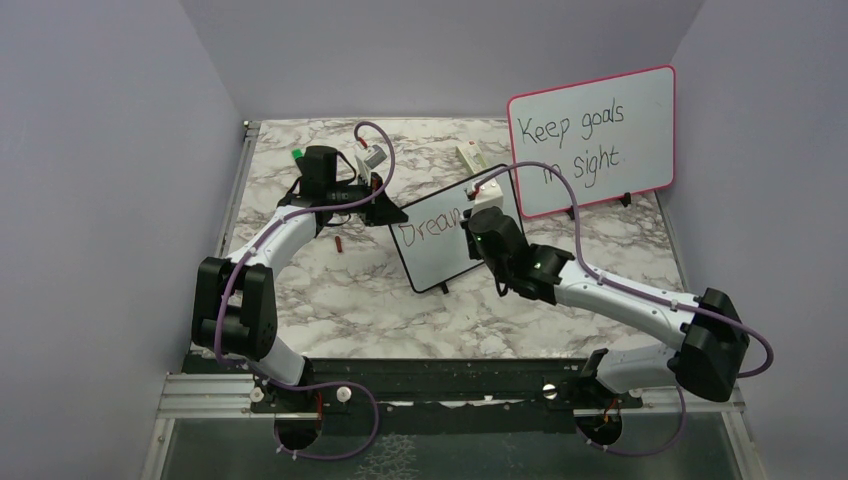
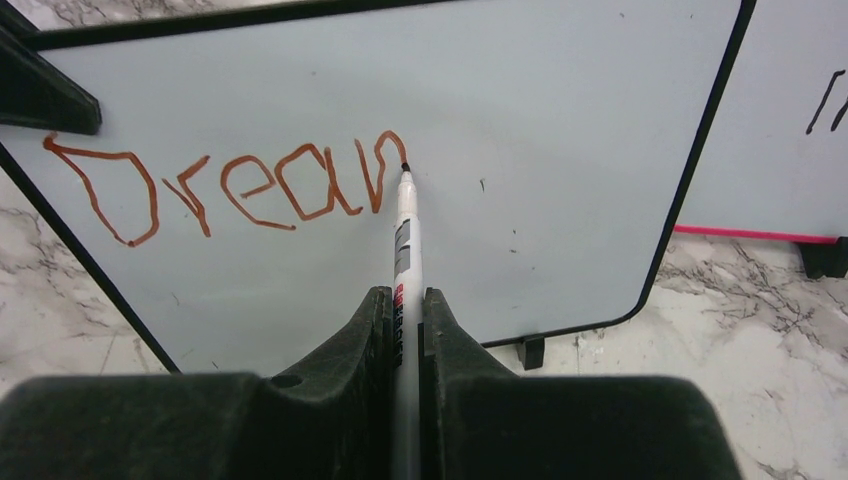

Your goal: Write a sentence on the whiteboard

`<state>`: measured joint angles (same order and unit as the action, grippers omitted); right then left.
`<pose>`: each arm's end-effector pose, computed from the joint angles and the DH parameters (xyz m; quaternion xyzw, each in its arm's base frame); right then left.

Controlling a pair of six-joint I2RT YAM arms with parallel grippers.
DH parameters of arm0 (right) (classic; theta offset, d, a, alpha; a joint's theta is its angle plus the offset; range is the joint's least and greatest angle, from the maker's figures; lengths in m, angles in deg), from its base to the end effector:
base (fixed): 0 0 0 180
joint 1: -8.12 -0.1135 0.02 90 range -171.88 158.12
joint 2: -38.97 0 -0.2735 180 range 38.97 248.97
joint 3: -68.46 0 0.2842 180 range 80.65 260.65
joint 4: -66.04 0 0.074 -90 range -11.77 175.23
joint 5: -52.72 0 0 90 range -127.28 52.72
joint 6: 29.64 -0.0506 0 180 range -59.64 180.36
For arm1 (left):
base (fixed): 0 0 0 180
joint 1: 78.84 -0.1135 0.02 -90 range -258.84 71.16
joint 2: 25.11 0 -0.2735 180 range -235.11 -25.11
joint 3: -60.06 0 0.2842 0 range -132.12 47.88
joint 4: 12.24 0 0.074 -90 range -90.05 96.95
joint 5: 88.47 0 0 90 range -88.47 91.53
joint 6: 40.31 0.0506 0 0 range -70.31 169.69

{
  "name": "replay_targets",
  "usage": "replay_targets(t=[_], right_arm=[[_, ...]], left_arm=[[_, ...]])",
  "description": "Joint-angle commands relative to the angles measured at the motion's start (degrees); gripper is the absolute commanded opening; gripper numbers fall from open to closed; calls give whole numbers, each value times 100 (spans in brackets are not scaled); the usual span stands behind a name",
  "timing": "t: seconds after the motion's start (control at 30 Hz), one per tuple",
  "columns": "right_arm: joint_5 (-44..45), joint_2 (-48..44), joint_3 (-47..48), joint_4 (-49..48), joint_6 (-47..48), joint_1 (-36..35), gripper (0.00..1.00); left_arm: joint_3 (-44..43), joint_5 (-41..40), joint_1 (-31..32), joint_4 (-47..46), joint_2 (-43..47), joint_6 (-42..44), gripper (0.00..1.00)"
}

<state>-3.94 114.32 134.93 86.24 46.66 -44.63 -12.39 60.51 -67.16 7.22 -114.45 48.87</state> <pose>0.2238 0.2484 0.2777 -0.1389 0.8269 0.0592 0.5417 0.3530 -0.1172 0.2451 0.2947 0.7523 -0.4794 0.3426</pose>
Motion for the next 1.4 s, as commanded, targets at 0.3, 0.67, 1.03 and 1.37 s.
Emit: replay_targets(t=[0.3, 0.67, 1.03, 1.37], right_arm=[[-295, -139, -265, 368, -239, 45, 1], [-123, -134, -140, 194, -83, 50, 1], [84, -138, -5, -79, 110, 46, 1], [104, 13, 179, -257, 268, 89, 1]], left_arm=[[277, -865, 247, 776, -391, 498, 0], [270, -862, 247, 785, -401, 512, 0], [270, -847, 247, 785, -400, 512, 0], [270, -853, 247, 785, -401, 513, 0]])
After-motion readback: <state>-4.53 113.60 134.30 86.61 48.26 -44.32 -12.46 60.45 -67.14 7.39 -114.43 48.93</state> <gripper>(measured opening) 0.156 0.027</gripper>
